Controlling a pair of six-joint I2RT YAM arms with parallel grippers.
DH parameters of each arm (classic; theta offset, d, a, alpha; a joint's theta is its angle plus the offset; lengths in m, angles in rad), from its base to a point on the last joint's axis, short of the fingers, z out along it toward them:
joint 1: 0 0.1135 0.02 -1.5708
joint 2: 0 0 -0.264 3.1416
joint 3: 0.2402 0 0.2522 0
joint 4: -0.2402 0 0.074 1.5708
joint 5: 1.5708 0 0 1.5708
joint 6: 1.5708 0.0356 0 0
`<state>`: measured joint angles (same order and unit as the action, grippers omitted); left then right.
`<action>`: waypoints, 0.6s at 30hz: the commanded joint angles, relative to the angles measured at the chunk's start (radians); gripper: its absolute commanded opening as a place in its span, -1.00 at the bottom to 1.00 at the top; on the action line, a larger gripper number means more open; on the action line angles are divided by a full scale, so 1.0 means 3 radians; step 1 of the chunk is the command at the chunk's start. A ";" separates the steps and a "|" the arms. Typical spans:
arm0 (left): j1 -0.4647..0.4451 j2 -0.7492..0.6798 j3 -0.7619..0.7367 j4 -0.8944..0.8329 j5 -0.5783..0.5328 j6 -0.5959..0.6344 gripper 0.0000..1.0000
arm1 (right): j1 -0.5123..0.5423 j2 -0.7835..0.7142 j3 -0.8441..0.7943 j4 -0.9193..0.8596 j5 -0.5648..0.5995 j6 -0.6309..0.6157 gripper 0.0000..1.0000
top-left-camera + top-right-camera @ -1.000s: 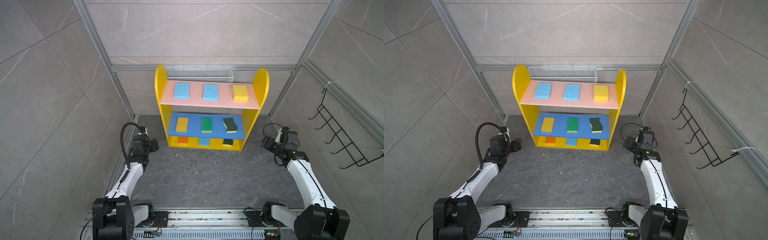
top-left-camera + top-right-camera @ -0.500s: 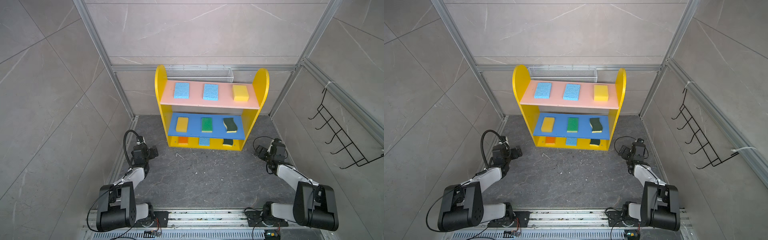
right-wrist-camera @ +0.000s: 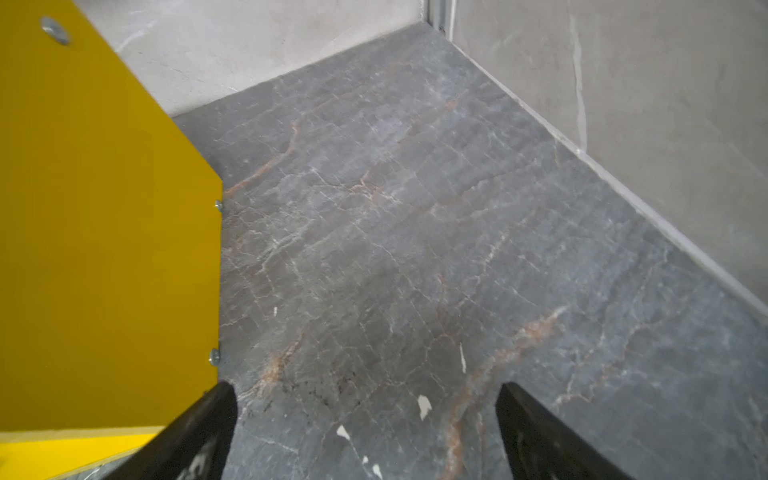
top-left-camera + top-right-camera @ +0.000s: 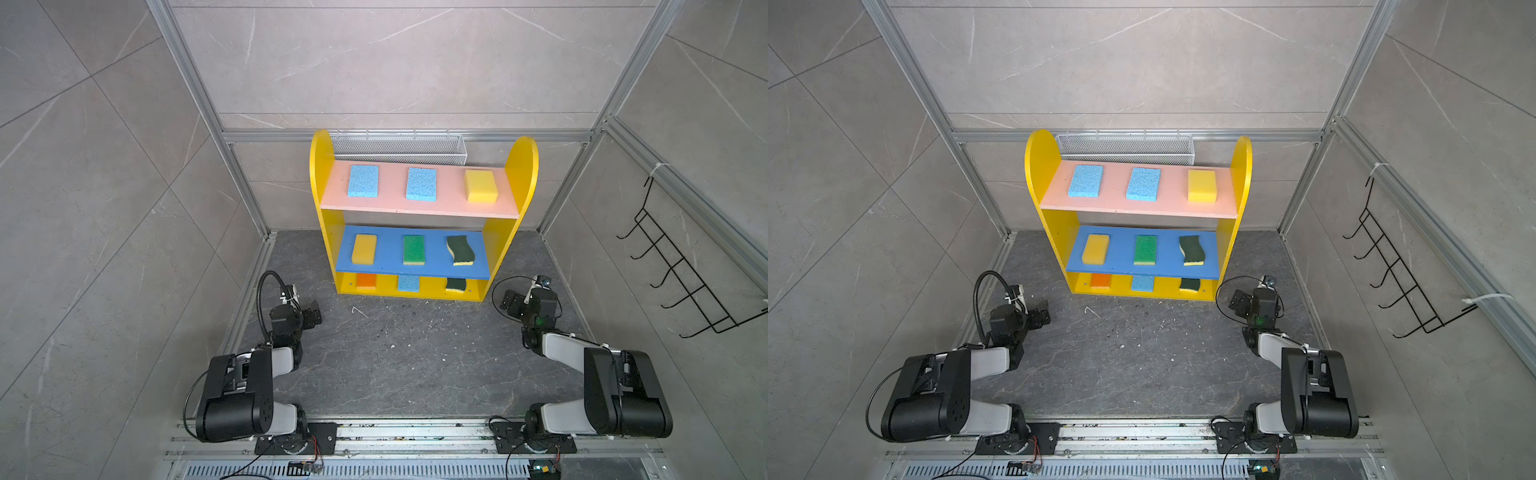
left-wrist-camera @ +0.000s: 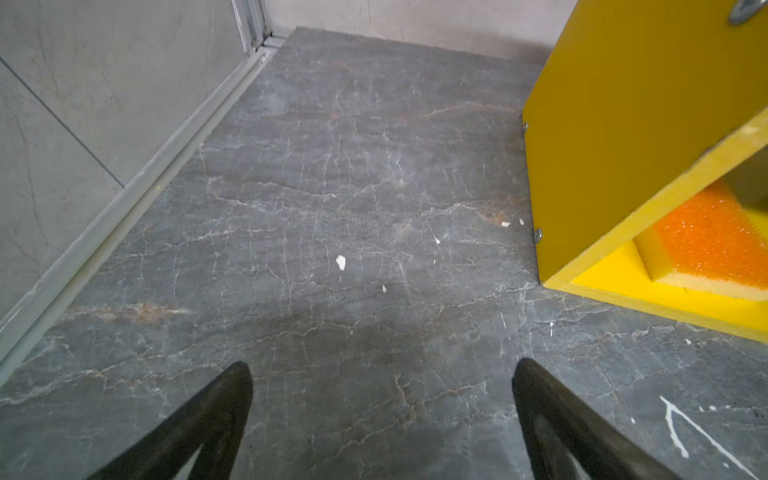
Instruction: Place and organize the cleaning sponges onto the shelf
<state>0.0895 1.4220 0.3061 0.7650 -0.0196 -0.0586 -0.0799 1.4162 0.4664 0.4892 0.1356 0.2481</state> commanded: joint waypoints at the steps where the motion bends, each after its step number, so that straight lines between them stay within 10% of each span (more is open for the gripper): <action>1: -0.0006 0.0277 -0.0188 0.1005 0.0071 0.0111 1.00 | 0.0197 -0.0045 -0.0131 0.0419 0.0174 -0.0223 0.99; 12: -0.0039 0.0230 -0.0048 0.0663 0.0097 0.0155 1.00 | 0.0619 0.0431 -0.0684 0.2127 0.0089 -0.0777 0.98; 18: -0.0039 0.0228 -0.0034 0.0644 0.0155 0.0174 1.00 | 0.0645 0.0323 -0.0526 0.1582 0.0115 -0.0781 0.98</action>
<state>0.0826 1.4952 0.2657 0.9203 0.0071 -0.0399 0.1093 1.5105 0.2779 0.9691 0.1829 0.0433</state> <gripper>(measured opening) 0.998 0.993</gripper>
